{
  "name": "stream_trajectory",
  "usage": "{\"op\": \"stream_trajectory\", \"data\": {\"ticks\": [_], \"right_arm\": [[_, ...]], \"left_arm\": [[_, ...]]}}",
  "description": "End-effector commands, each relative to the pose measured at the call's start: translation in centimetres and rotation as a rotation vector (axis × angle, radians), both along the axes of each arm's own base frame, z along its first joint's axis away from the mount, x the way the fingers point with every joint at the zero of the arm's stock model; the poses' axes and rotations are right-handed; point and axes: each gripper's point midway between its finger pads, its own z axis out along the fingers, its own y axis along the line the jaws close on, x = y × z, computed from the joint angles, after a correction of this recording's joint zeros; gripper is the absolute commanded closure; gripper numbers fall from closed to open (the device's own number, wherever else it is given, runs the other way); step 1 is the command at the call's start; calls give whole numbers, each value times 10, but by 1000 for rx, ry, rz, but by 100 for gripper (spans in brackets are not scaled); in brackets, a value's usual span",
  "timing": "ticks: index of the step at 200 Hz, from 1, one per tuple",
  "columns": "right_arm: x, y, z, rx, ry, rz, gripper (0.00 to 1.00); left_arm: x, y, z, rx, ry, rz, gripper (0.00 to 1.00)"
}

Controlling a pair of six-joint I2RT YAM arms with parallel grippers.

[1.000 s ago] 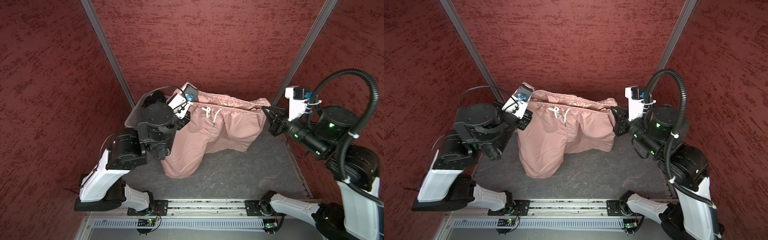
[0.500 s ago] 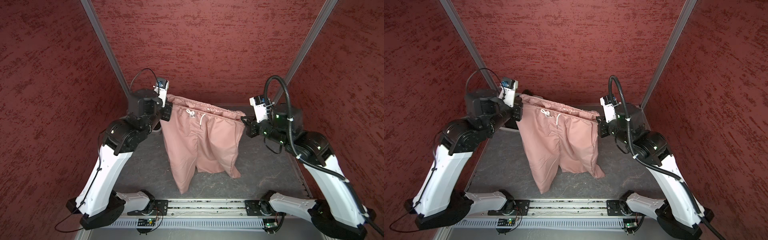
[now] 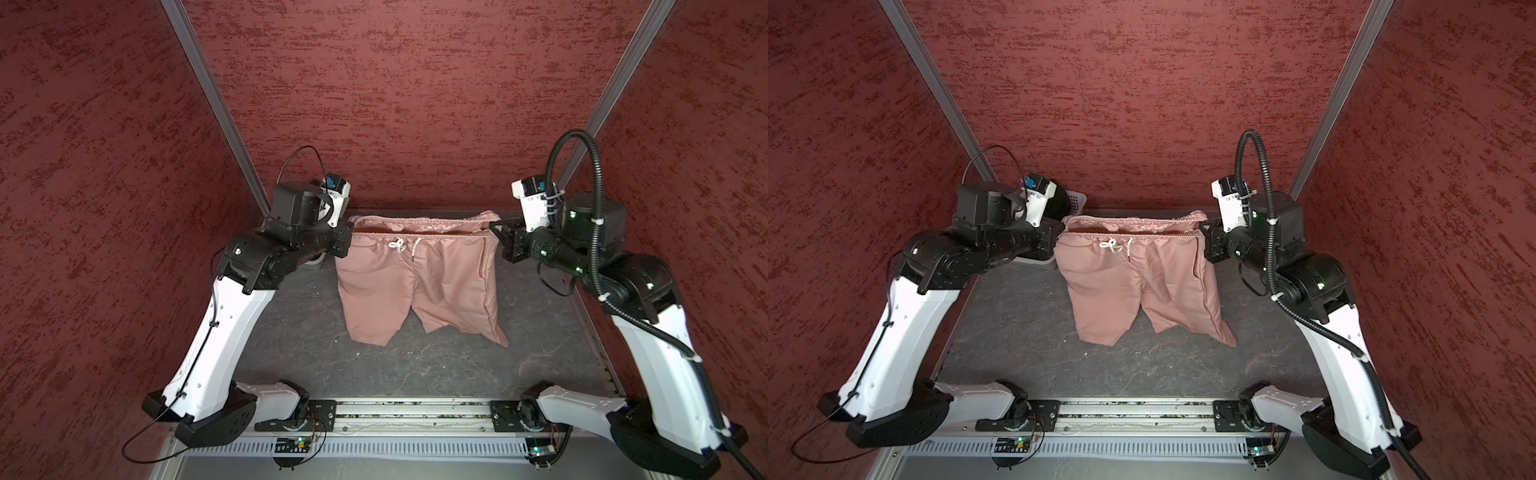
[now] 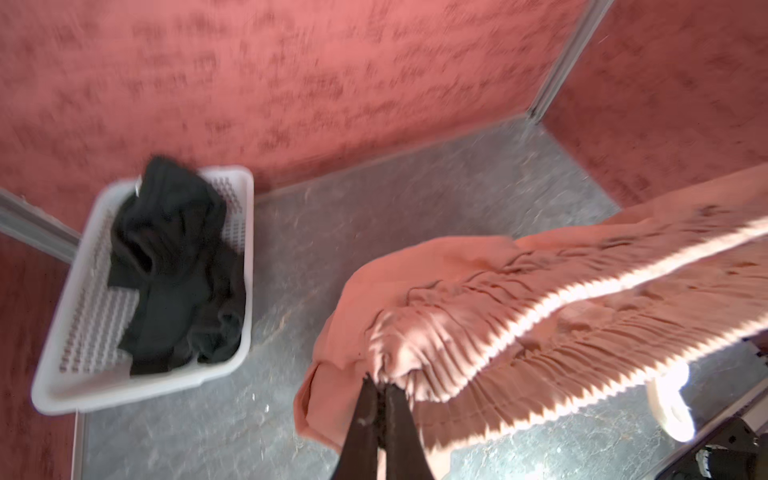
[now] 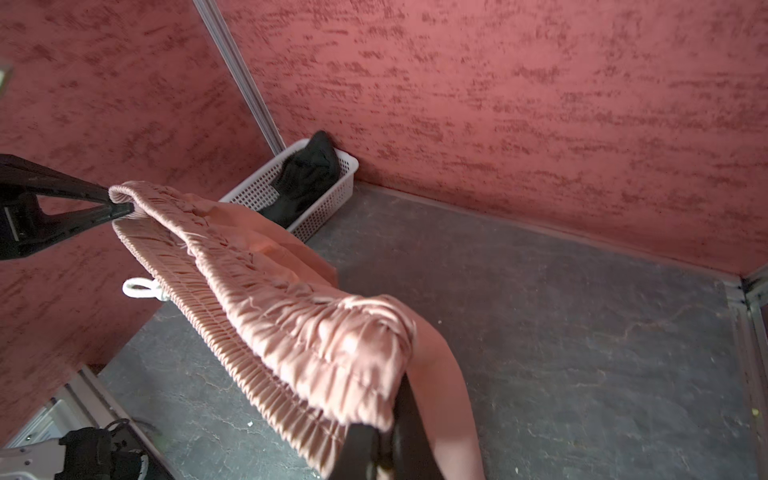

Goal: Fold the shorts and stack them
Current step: 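Swing the hanging shorts away from the robot and lay them flat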

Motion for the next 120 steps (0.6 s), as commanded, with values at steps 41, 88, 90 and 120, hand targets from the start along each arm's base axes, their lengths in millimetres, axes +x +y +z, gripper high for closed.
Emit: {"op": "stream_trajectory", "data": {"ticks": [41,88,90,120], "right_arm": [[-59,-26,56,7,-87,29,100],[-3,-23,11,-101,35,-64,100],[-1,-22,9,-98,38,-63,100],[39,-16,-29,4,109,-46,100]], "left_arm": [[-39,48,43,96,-53,128,100],[14,47,-15,152,215,192,100],[17,47,-19,154,223,194,100],[62,59,-51,154,259,240,100]]}}
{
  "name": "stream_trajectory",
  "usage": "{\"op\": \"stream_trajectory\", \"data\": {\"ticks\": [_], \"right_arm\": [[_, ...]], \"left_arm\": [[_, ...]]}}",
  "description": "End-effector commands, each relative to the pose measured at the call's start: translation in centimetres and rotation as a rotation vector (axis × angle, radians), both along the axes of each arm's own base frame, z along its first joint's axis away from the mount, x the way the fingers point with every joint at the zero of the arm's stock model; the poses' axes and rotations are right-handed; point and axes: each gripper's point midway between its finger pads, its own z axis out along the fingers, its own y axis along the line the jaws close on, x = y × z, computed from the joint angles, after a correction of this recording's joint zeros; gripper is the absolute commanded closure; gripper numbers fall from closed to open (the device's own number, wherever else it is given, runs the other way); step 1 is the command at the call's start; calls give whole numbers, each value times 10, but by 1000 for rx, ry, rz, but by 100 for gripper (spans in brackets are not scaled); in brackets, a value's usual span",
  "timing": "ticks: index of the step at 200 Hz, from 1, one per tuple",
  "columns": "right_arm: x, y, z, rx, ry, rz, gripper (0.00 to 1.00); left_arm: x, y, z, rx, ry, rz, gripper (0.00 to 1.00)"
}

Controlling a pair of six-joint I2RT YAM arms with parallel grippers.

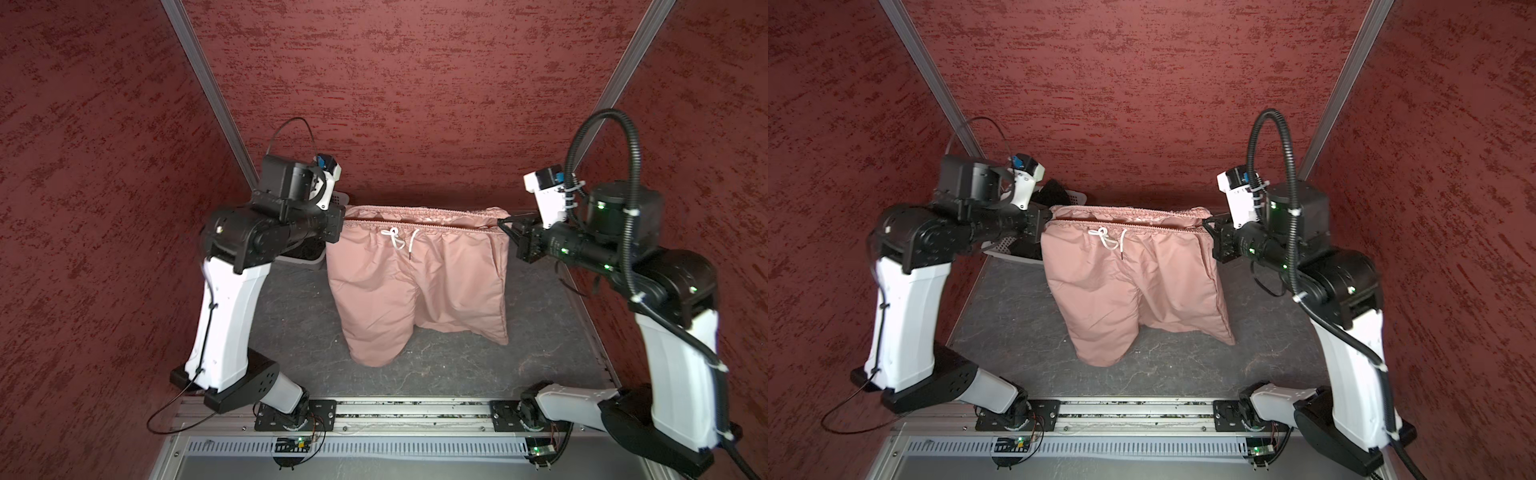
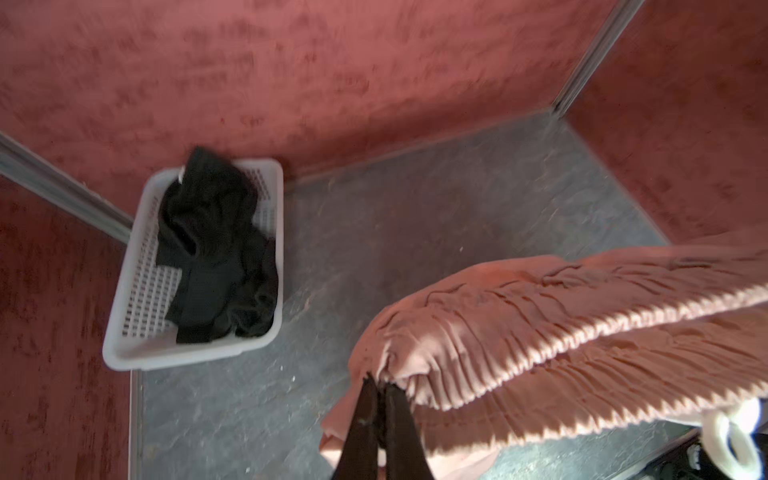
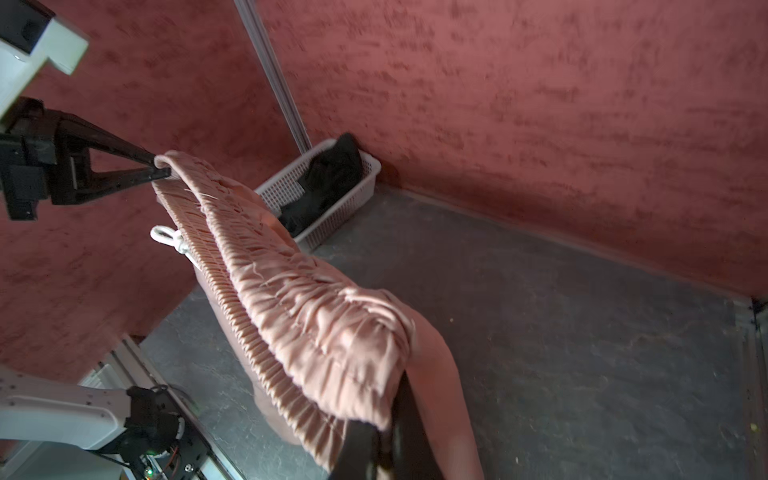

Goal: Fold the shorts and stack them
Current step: 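Swing the hanging shorts away from the robot and lay them flat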

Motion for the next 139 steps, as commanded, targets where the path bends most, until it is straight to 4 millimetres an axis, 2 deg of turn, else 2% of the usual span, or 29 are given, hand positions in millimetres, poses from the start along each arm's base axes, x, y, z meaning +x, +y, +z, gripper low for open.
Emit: {"op": "stream_trajectory", "data": {"ticks": [1,35,53,63,73,93,108,123,139], "right_arm": [[35,-16,-23,31,20,-82,100],[88,-42,-98,96,154,-124,100],[116,-57,-120,116,184,-134,100],[123,-53,-121,108,195,-97,100],[119,-44,-106,128,185,-37,100],[97,-33,-63,143,73,36,100],[68,-30,-25,149,-22,75,100],[29,-22,9,169,-93,153,100],[-13,-15,41,187,-170,220,100]], "left_arm": [[29,37,-33,89,62,128,100],[79,45,-71,77,23,137,100],[105,45,-92,98,22,122,100],[109,44,-90,100,21,119,100],[107,41,-76,82,-7,112,100],[87,46,-29,59,-121,128,100],[62,52,7,65,-198,138,100],[32,53,38,70,-284,129,100],[-3,45,69,47,-374,69,100]]}}
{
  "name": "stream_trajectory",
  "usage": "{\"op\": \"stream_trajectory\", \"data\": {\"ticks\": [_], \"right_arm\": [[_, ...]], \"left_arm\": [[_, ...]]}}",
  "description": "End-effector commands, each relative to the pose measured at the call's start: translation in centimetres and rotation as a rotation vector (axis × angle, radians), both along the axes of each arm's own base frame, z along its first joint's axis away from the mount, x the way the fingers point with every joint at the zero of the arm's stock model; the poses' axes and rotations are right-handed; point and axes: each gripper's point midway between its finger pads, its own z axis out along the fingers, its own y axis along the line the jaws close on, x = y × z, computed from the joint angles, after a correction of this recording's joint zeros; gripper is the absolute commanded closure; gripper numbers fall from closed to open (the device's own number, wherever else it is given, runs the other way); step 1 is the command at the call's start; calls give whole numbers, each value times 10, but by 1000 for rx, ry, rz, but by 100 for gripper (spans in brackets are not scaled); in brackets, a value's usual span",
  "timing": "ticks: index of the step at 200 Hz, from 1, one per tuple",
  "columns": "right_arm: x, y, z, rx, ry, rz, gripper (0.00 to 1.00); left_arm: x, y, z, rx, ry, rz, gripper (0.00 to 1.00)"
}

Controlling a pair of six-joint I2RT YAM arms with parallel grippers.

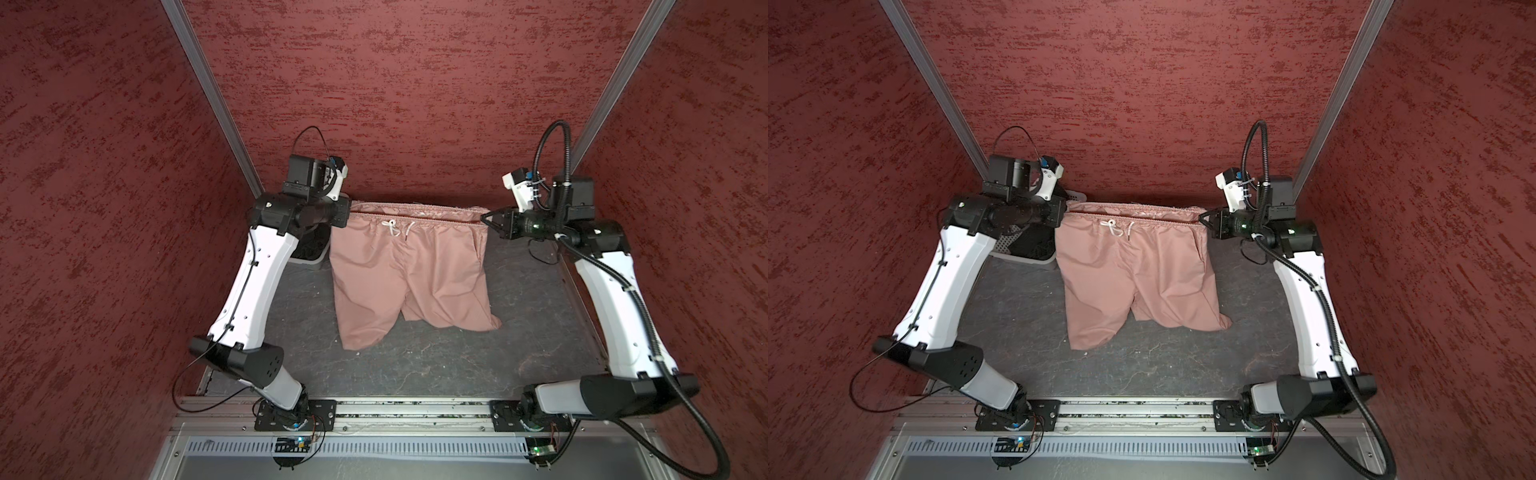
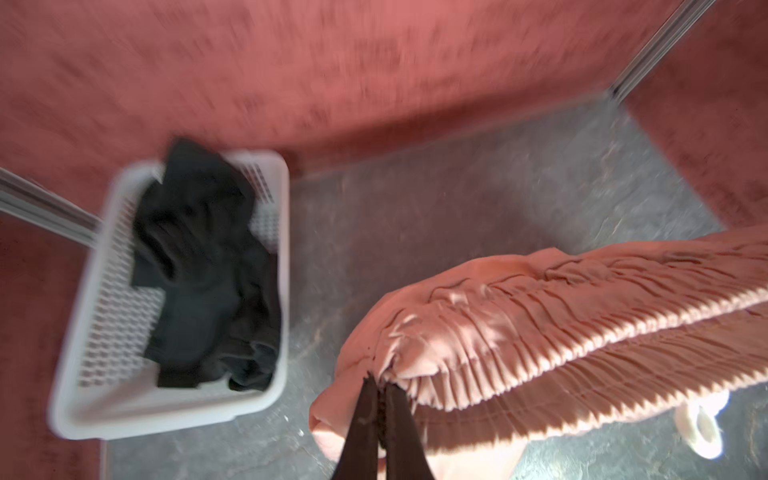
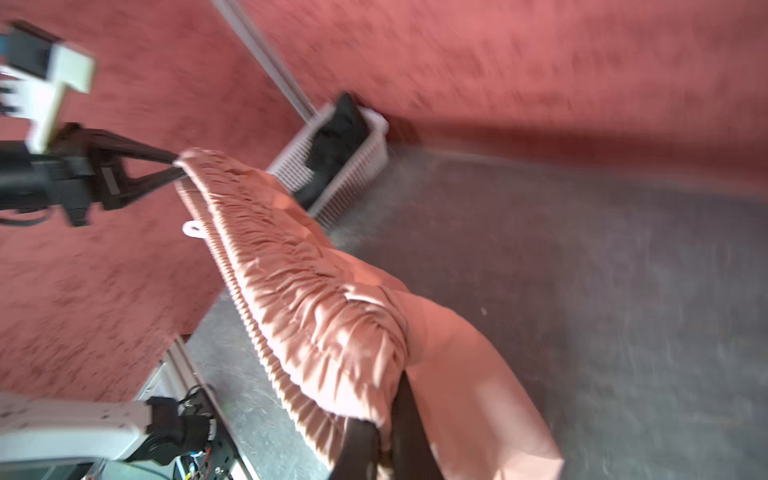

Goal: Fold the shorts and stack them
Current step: 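Swing the hanging shorts away from the robot and lay them flat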

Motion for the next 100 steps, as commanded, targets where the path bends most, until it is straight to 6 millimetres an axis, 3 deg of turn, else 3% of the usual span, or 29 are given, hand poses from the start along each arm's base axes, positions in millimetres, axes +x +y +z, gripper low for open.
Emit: {"op": "stream_trajectory", "data": {"ticks": [1,22,50,72,100], "right_arm": [[-77,-3,76,11,-234,66,100],[-122,-3,108,16,-319,76,100],[-160,-5,132,26,-365,78,100],[-170,-5,138,63,-366,65,100],[-139,-15,117,77,-265,-39,100]], "left_arm": [[-57,38,72,57,-218,93,100],[-102,27,101,31,-290,14,100],[-150,28,123,-16,-346,-53,100],[-166,49,127,-5,-348,14,100],[-152,62,102,84,-227,111,100]]}}
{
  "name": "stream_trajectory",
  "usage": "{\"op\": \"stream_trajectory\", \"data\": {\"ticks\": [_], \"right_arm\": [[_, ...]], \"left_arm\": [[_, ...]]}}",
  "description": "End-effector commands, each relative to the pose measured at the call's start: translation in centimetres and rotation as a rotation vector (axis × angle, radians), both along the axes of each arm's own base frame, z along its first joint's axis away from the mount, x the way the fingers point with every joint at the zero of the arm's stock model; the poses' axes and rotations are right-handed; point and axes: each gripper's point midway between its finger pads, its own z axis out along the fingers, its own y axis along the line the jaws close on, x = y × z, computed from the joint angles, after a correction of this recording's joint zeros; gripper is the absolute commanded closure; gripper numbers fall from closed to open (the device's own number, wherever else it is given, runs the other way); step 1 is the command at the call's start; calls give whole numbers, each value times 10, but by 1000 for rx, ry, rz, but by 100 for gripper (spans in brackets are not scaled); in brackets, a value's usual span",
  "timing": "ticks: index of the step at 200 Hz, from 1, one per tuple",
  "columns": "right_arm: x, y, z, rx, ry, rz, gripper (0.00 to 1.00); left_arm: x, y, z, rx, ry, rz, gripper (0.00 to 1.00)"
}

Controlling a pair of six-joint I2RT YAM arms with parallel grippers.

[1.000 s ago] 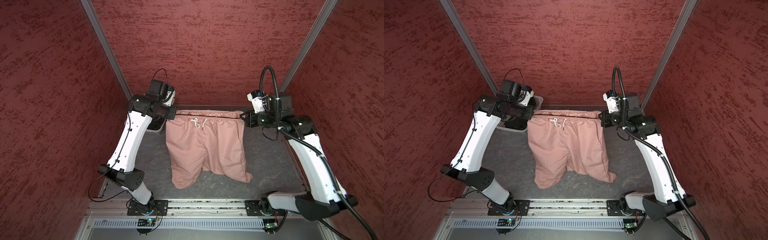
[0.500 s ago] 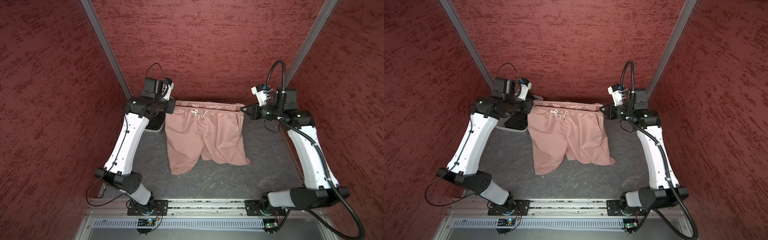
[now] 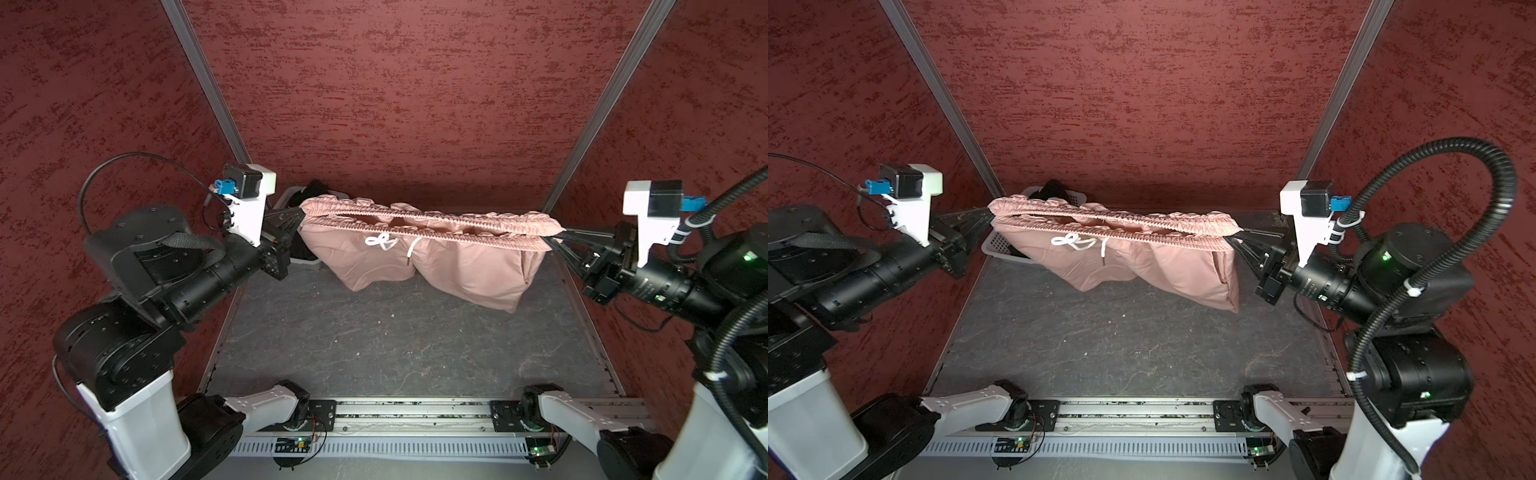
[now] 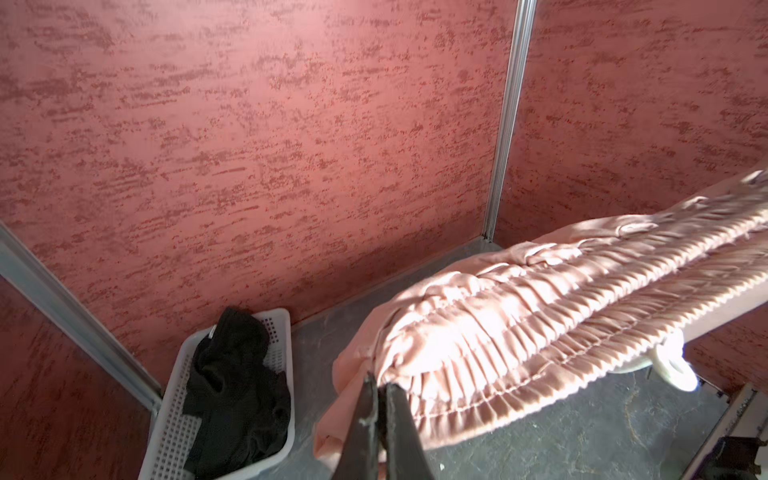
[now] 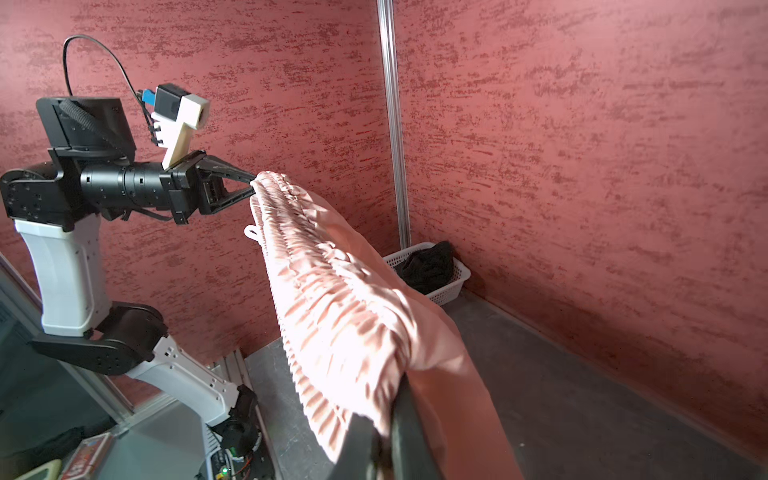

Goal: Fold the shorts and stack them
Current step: 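Swing the hanging shorts away from the robot and lay them flat, then open both grippers, release the waistband and draw both arms back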

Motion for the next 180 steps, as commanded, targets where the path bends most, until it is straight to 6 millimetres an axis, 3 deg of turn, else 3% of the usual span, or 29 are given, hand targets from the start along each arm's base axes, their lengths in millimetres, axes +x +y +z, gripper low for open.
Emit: {"op": "stream_trajectory", "data": {"ticks": [1,32,75,104,123,148,180], "right_arm": [[45,-18,-31,18,155,-157,100],[103,-23,-75,14,273,-216,100],[194,-41,-156,-65,444,-283,100],[255,-64,-208,-63,475,-285,100],[303,-78,-264,-78,522,-288,100],[353,-86,-331,-94,617,-283,100],[397,-94,-396,-100,708,-300,100]], "left_arm": [[31,43,-46,149,174,298,100],[84,36,-103,154,409,301,100],[192,41,-195,102,618,289,100],[263,42,-260,146,661,300,100],[303,40,-296,168,682,314,100],[344,24,-340,172,710,291,100],[379,13,-387,178,743,288,100]]}}
